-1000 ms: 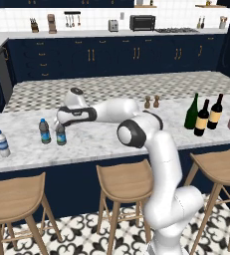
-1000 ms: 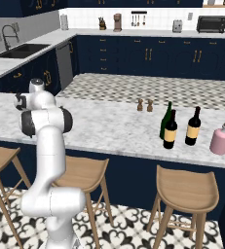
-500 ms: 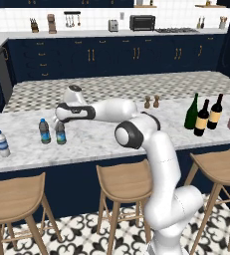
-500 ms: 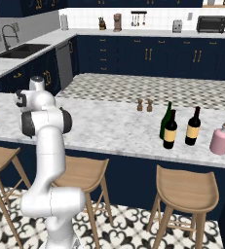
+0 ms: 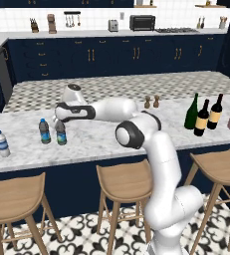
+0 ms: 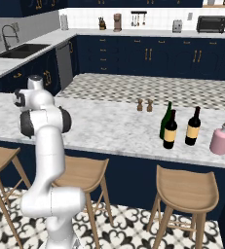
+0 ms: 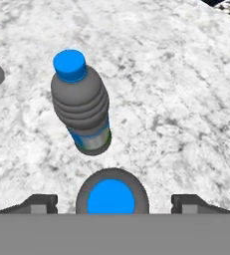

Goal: Move the plastic bottles in the middle to the plastics group, and the glass bottles in the middle to the glass group.

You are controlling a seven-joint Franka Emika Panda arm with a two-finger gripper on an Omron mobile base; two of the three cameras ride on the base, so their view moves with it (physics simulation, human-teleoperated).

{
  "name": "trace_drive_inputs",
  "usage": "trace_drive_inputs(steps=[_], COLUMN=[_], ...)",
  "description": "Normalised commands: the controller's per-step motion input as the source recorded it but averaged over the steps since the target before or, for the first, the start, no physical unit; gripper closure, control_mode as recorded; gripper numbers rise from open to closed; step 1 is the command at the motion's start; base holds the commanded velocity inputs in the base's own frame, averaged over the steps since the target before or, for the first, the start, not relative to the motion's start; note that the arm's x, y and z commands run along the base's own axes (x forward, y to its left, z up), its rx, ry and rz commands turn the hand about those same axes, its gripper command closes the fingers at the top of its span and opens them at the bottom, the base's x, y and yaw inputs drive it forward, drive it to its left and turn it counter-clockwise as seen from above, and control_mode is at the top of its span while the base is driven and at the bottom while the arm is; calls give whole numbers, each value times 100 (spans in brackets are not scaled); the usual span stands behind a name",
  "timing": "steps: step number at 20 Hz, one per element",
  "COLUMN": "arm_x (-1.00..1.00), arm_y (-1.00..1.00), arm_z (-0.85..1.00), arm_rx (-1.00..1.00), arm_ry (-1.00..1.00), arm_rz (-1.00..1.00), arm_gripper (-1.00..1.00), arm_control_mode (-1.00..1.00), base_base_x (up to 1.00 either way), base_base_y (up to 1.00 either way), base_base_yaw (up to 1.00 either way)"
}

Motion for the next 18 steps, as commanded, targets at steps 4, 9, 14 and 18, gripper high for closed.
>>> trace_drive_inputs(steps=[4, 9, 14, 18], arm_x=[-28, -48, -45, -45], arm_y=[-2, -35, -48, -42], arm_z=[1, 3, 16, 42], arm_rx=[0, 6, 10, 8], arm_ry=[-16, -19, -16, -2], arm_rz=[0, 0, 0, 0], arm_gripper=[-100, -100, -100, -100], arm_control_mode=[-100, -100, -100, -100], base_base_x=[0, 0, 0, 0], base_base_y=[0, 0, 0, 0], base_base_yaw=[0, 0, 0, 0])
